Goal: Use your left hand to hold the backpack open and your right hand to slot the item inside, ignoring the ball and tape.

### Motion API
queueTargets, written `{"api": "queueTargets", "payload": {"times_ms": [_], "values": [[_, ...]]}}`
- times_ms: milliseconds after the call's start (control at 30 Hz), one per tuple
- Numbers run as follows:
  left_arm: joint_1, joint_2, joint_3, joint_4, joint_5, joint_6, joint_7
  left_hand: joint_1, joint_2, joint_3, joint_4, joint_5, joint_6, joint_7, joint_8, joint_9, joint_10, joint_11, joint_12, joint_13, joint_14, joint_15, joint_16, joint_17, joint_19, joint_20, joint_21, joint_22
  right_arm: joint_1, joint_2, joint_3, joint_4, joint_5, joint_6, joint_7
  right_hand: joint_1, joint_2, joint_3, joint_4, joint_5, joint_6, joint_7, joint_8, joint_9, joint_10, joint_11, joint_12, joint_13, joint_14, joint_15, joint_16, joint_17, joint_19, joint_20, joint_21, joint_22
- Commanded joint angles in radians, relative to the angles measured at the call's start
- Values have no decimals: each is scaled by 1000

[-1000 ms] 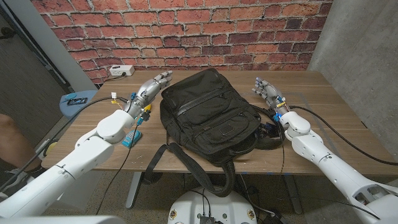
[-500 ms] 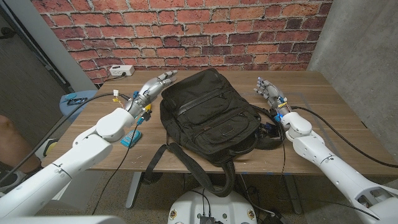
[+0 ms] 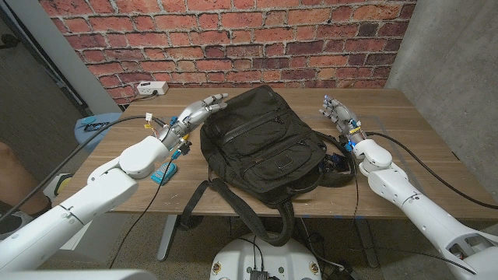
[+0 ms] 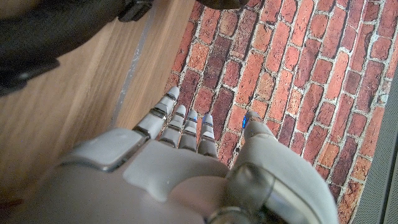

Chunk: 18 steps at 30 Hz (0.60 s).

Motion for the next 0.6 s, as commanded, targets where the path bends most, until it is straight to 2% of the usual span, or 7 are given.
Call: {"api": "queueTargets", "payload": {"times_ms": [33, 333, 600], "values": [[4, 33, -2, -38, 35, 17, -19, 5, -10, 1, -11, 6, 11, -1, 4, 3, 11, 2, 2, 4, 9, 2, 4, 2, 9, 4, -4, 2, 10, -12, 5, 1, -10, 2, 0, 10, 2, 0, -6, 6, 9, 0, 3, 2, 11, 0, 5, 2, 12, -8, 7, 2, 13, -14, 5, 3], [-6, 25, 17, -94, 81, 64, 7, 2, -27, -10, -23, 9, 18, -4, 5, 2, 19, -3, 4, 5, 16, 2, 5, 3, 15, 11, -8, 1, 22, -26, 22, 24, 16, 21, 51, 10, 3, 0, -7, 6, 11, 0, 4, 2, 12, 3, 5, 2, 14, -8, 8, 2, 14, -13, 5, 3], [18, 38, 18, -161, 105, 118, 27, -3, -36, -18, -29, 11, 23, -3, 5, 2, 22, -3, 5, 5, 19, 3, 5, 3, 18, 13, -11, 2, 29, -48, 32, 37, 33, 18, 91, 11, 3, -1, -9, 6, 11, 0, 3, 2, 12, 3, 5, 2, 14, -9, 9, 3, 15, -14, 5, 3]]}}
